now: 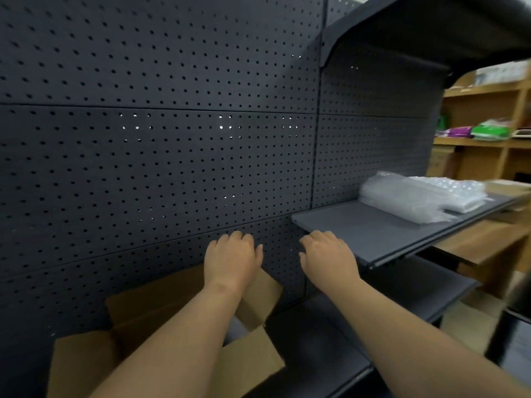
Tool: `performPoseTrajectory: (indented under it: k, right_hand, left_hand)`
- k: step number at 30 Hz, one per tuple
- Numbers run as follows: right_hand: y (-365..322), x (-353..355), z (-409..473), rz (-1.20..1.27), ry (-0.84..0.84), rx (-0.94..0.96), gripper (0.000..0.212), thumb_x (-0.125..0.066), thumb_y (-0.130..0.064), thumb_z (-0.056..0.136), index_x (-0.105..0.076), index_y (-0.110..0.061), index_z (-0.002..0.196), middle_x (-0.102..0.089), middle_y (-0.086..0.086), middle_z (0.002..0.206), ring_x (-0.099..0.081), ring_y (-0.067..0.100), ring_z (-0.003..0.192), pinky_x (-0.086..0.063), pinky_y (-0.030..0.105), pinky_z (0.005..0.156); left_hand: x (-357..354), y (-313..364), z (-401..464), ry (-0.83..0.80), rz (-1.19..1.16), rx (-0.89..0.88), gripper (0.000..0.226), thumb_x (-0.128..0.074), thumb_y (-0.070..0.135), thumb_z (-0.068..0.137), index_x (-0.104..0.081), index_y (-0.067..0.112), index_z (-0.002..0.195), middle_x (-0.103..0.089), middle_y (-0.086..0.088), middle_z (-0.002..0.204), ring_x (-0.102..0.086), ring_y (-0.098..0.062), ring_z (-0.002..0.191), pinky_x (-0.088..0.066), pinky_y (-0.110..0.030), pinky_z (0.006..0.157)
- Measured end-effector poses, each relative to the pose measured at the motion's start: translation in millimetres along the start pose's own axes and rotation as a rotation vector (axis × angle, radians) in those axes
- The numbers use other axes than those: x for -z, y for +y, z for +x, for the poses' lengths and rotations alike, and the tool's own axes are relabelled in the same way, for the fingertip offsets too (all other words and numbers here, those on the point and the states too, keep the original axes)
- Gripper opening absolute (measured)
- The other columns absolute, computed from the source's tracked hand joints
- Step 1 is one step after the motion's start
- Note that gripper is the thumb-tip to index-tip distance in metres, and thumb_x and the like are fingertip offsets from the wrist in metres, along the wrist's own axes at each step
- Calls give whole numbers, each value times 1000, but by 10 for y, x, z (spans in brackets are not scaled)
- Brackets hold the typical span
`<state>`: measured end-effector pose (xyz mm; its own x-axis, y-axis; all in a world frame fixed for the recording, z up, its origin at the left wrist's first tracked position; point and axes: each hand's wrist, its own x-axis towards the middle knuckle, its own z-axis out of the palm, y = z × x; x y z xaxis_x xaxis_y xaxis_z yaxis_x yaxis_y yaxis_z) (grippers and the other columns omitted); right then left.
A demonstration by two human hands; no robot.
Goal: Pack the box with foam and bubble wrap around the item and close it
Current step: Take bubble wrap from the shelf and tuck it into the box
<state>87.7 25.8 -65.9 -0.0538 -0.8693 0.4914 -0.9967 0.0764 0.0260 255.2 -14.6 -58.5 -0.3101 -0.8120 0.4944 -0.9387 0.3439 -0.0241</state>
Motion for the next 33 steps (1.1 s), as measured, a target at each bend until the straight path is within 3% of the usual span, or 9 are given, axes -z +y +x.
performPoseTrajectory:
  k: [15,25,33]
  right_hand:
    - [1567,365,182,-61,42,-195,39,-43,-31,98,-47,-14,133,-53,4,131,-46,25,122,-41,35,99]
    - [2638,184,616,-91,31,-242,39,-43,-32,96,-47,-14,131,-53,4,130,-47,25,119,-40,34,96]
    - [3083,-139,949,-79,-2,-235,36,-45,-29,95,-47,-13,127,-52,5,128,-46,25,120,-37,32,98]
  left_hand:
    - [-7,1254,589,69,-26,-58,40,-31,43,99,-61,16,103,-63,-2,103,-59,-20,94,-40,-32,75]
    - [-159,2062,1038,64,8,-1,41,-30,43,100,-60,16,108,-63,-2,106,-59,-20,95,-41,-31,78]
    - [-318,2435,1299,43,27,36,41,-30,42,100,-60,15,108,-63,-2,107,-58,-21,96,-41,-32,80]
